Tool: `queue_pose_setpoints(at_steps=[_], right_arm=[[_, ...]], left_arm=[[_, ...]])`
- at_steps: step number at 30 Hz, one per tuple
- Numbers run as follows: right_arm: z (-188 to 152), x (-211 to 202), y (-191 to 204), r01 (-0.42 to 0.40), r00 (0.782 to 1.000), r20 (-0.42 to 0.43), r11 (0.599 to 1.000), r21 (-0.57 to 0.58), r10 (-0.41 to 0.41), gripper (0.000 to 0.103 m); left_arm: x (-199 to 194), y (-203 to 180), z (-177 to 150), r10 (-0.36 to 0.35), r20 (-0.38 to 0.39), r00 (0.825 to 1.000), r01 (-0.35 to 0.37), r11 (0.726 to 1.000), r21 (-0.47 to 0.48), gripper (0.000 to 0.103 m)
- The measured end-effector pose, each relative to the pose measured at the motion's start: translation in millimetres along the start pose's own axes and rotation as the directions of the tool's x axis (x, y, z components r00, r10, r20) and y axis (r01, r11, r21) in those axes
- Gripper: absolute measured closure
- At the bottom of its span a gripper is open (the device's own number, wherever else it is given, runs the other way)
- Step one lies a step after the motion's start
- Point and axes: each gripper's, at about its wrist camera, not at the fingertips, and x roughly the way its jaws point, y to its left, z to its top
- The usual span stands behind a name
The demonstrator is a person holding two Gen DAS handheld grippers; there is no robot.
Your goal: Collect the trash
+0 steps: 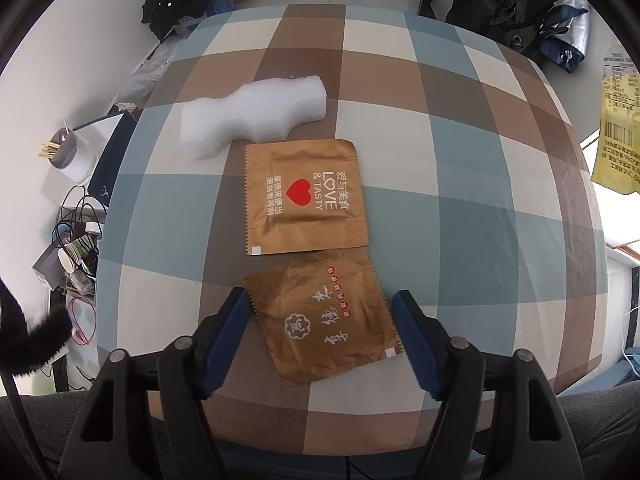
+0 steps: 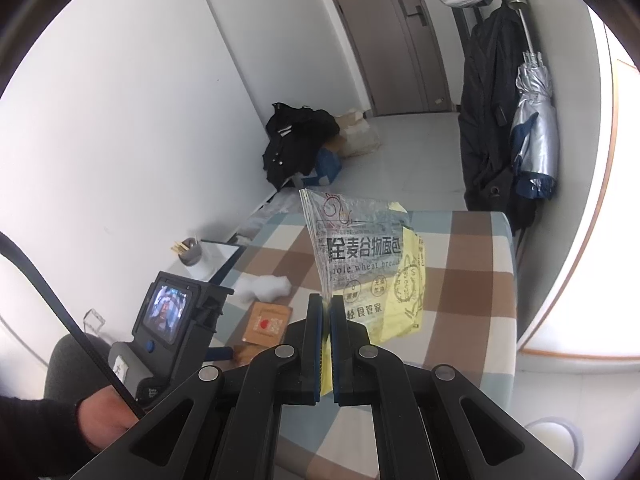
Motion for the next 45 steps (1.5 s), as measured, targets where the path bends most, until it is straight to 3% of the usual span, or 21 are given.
queue_pose_setpoints(at_steps=[9, 18, 29, 31, 32, 40, 45], right_arm=[[-1, 5, 1, 0.014, 1.000, -0.005, 1.000, -0.008, -0.014, 0.100], [-1, 14, 8, 0.009, 1.000, -0.020, 1.000, -0.022, -0.010, 0.100], [-6, 22, 8, 0.035, 0.998, -0.050, 0.999, -0.015, -0.036, 0.100], [-6, 24, 10, 0.040, 0.998, -0.055, 0.999, -0.016, -0.041, 0.100], [-7, 25, 11, 0.041, 0.997, -0.058, 0.999, -0.017, -0.042, 0.100], [-9, 34, 10, 0.065, 0.994, -0.083, 0.998, -0.017, -0.066, 0.099], [-8, 38, 7, 0.077, 0.993, -0.092, 0.997, -0.009, -0.078, 0.099]], left_arm=[[-2, 11, -3, -0.018, 0.004, 1.000, 0.018, 0.997, 0.075, 0.055], [-2, 25, -4, -0.052, -0.021, 0.998, 0.053, 0.996, 0.065, 0.061], [-5, 20, -14, -0.006, 0.035, 0.999, 0.002, 0.993, 0.119, 0.061], [-4, 19, -14, -0.011, 0.037, 0.999, 0.006, 0.993, 0.119, 0.054], [-1, 18, -14, -0.014, 0.024, 1.000, 0.011, 0.993, 0.120, 0.046], [-2, 18, -14, -0.028, 0.042, 0.999, 0.022, 0.991, 0.134, 0.042], [-5, 19, -13, -0.043, 0.046, 0.998, 0.036, 0.990, 0.136, 0.062]])
